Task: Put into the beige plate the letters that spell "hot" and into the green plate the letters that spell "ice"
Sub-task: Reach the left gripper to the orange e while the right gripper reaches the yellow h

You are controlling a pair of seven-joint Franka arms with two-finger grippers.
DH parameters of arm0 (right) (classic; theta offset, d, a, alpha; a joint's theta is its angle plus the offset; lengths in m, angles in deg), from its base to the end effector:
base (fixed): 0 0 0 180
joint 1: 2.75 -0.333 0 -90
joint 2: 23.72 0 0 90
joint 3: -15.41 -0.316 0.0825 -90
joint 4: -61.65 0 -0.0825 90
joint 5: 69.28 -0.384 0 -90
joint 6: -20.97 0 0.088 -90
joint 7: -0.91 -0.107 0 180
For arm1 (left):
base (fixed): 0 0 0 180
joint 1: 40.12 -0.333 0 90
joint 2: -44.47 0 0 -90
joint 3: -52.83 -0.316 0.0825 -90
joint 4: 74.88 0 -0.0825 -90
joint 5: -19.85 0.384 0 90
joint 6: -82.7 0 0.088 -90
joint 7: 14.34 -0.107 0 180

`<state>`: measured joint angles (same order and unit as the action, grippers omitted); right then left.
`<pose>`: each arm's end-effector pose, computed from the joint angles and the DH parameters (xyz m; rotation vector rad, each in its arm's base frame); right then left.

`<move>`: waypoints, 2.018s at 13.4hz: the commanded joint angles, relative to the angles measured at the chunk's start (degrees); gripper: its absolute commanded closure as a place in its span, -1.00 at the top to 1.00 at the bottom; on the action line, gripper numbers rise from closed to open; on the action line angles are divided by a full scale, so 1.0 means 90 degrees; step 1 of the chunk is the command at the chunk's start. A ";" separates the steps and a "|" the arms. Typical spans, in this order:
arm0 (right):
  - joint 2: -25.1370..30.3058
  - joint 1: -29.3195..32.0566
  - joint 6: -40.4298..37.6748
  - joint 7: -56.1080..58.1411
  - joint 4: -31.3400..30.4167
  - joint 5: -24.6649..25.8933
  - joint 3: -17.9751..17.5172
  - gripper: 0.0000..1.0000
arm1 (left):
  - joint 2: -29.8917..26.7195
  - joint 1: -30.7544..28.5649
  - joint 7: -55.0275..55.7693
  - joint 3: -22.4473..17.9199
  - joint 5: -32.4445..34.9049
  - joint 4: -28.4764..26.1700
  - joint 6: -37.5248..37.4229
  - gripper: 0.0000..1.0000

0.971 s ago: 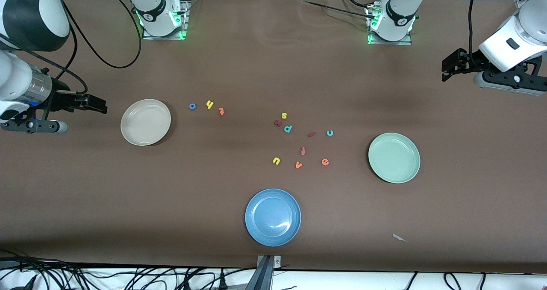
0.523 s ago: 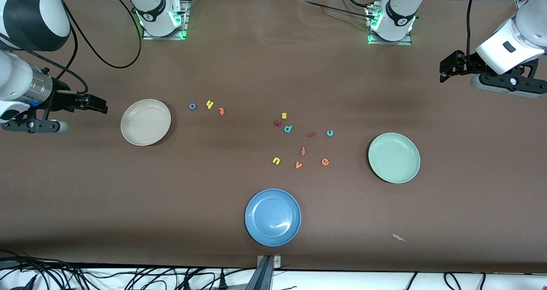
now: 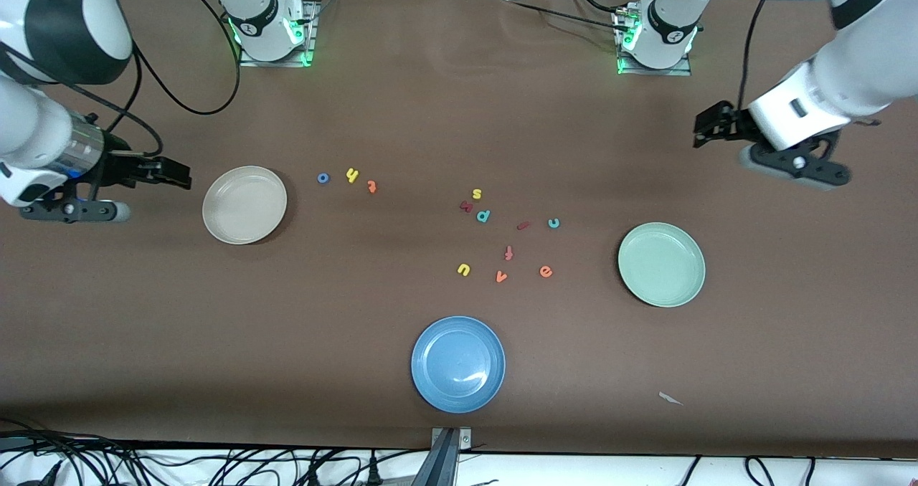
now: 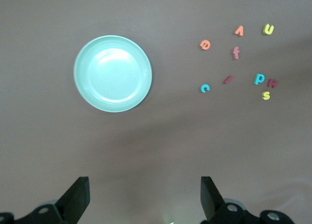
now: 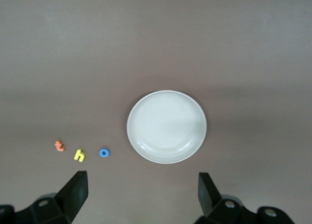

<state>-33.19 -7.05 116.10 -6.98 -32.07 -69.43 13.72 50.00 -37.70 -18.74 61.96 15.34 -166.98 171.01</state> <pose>0.5950 0.0616 0.5056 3.1239 -0.0525 -0.2198 0.5608 -0.1196 0.5517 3.0185 -0.4174 -0.2551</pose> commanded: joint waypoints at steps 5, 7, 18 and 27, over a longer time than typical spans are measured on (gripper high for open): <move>-0.0227 -0.1415 0.0503 -0.2743 -0.0356 -0.0013 0.0003 0.98 | 0.1912 0.0874 0.0195 -0.0028 -0.0114 0.0497 0.0889 1.00; -0.0227 -0.1582 0.0932 -0.3495 -0.0862 -0.0032 -0.0017 0.98 | 0.2731 0.0884 0.0146 -0.0038 -0.0056 0.0866 0.1698 1.00; -0.0197 -0.1592 0.4302 -0.4737 -0.3930 -0.0042 -0.0710 0.95 | 0.4628 0.1822 0.0098 -0.0057 0.0906 0.1024 0.4649 0.94; -0.0832 -0.1602 0.5474 -0.5833 -0.4389 -0.0032 -0.1091 0.74 | 0.4786 0.1851 -0.0459 -0.0038 0.1204 0.0732 0.4807 0.79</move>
<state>-40.58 -21.54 161.96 -58.27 -69.37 -69.43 4.31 93.77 -21.36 -21.50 61.69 25.19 -158.55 214.05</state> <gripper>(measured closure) 0.115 0.066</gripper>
